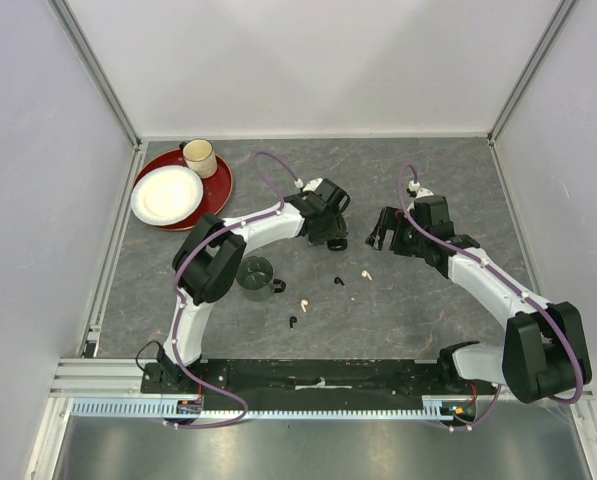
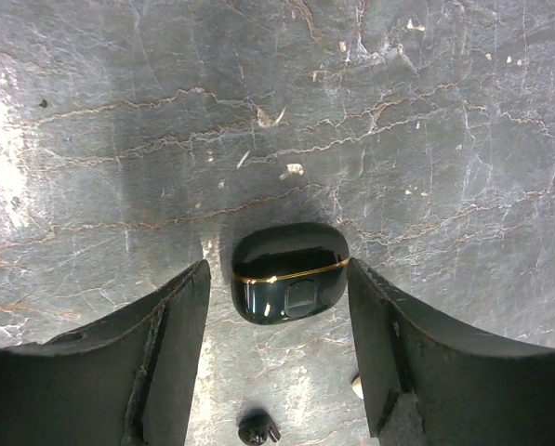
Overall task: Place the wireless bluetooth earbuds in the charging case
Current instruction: Place the charging case at the center of the board, then move the distractor to the center of the board.
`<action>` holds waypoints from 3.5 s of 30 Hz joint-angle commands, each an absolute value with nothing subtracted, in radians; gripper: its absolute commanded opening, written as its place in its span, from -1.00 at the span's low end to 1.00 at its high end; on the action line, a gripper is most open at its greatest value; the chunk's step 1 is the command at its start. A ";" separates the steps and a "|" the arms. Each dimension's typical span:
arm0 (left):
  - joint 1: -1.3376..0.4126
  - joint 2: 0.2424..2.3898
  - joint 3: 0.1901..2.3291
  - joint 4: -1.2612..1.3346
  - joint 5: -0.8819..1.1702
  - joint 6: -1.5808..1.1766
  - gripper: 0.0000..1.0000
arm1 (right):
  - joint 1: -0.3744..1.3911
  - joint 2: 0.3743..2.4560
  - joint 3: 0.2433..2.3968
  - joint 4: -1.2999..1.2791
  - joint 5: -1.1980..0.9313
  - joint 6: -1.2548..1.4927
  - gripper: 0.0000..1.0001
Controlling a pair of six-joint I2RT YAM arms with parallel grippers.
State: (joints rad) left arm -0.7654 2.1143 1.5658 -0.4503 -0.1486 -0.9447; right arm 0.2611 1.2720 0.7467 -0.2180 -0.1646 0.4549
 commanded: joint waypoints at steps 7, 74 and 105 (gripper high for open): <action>-0.772 1.850 1.482 -0.459 -0.351 -0.865 0.59 | 0.270 1.241 0.718 -0.115 -0.205 0.453 0.96; -0.769 1.440 0.872 -0.379 -0.416 -0.749 0.88 | 0.380 1.457 0.853 -0.166 -0.089 0.443 0.96; -0.577 1.709 1.269 -0.345 -0.310 -0.643 0.89 | 0.383 1.612 0.971 -0.129 -0.199 0.515 0.96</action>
